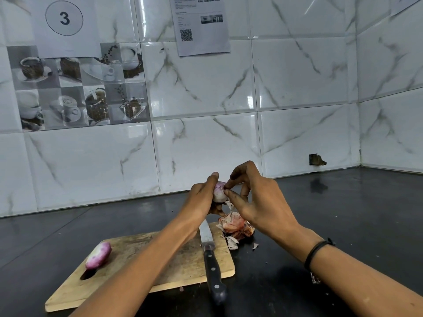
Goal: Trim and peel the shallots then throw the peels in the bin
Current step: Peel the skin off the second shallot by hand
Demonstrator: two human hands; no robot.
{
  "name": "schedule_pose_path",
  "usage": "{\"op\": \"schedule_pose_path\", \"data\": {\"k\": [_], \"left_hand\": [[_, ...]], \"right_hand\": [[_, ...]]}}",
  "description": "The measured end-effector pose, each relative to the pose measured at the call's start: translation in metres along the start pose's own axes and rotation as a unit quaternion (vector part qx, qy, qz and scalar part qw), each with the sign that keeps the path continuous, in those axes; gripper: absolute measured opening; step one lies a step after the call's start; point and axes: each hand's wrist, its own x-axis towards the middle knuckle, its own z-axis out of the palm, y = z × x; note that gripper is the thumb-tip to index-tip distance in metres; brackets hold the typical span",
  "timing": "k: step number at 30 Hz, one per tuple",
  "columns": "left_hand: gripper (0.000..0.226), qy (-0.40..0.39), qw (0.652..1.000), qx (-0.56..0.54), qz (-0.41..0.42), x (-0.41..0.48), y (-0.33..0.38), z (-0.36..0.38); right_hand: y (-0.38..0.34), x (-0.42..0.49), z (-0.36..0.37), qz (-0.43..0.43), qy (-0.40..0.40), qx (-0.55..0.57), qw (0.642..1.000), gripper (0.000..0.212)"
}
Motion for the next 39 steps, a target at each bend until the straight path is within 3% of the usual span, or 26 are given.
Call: {"op": "schedule_pose_path", "data": {"k": [7,14,21,31,39], "left_hand": [[0.051,0.021,1.0,0.019,0.005,0.002,-0.004,-0.004],[0.055,0.032,0.999,0.015,-0.031,0.005,-0.005,-0.008],[0.057,0.008,0.999,0.025,-0.028,0.001,-0.003,-0.007],[0.046,-0.007,0.997,0.072,0.004,-0.004,0.0,-0.004],[0.043,-0.025,0.999,0.047,0.008,-0.005,0.005,-0.004]], "right_hand": [[0.001,-0.001,0.003,-0.02,-0.035,-0.021,0.999,0.032],[-0.002,0.0,-0.005,0.026,0.032,0.044,0.998,0.024],[0.0,-0.001,-0.004,0.045,-0.007,-0.049,0.998,0.014],[-0.001,0.002,-0.003,-0.008,-0.044,0.02,0.999,0.046],[0.0,0.001,-0.001,0.025,-0.049,0.034,0.998,0.036]]}}
